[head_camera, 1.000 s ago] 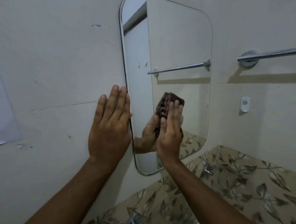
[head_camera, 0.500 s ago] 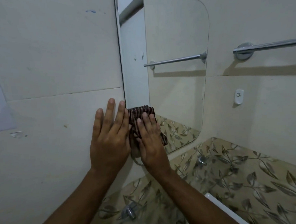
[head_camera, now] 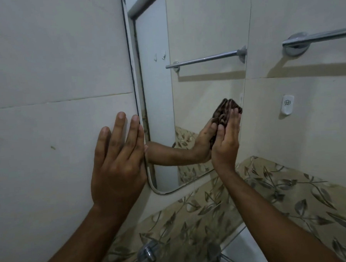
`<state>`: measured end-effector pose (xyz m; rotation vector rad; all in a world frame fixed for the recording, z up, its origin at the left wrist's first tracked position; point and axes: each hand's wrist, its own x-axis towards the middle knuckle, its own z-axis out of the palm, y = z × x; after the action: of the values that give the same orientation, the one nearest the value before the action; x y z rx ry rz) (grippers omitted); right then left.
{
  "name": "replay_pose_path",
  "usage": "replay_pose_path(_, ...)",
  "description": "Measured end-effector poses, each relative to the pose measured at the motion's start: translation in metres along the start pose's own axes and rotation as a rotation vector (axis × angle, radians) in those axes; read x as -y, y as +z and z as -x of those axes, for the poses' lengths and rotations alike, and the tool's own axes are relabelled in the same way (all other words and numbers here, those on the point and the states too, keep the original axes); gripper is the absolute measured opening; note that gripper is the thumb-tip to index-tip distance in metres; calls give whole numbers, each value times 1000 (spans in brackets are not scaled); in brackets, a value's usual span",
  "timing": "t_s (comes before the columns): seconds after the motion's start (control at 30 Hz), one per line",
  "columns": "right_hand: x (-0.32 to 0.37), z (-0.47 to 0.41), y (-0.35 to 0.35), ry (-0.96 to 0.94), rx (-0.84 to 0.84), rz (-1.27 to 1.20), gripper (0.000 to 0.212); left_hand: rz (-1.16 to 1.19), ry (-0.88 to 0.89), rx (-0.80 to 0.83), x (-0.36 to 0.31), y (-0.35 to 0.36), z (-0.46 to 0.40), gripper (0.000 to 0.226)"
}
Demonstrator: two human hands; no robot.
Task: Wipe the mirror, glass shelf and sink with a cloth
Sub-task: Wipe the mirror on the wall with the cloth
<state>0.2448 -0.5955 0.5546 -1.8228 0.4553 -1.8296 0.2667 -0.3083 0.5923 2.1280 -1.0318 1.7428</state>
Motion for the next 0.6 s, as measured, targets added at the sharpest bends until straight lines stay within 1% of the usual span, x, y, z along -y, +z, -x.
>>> replay_pose_path(0.1,-16,-13,-1,153,-61,-6,53,-12,1,-5,-1,2,0,48)
replay_pose_path(0.2,-22,-11,-1,274,-73,-5,53,18,-9,21,1,4,1,49)
replay_pose_path(0.3,-11,11,5,357,-96,7,53,15,-13,-7,1,3,0,46)
replay_pose_path(0.37,8,38,9,390,-74,-6,53,15,-4,-48,-1,1,1,44)
replay_pose_path(0.43,31,67,12,372,-41,-31,54,23,3,-82,-1,2,2,41)
replay_pose_path(0.6,88,123,18,179,28,-94,53,47,-15,-140,-2,3,4,38)
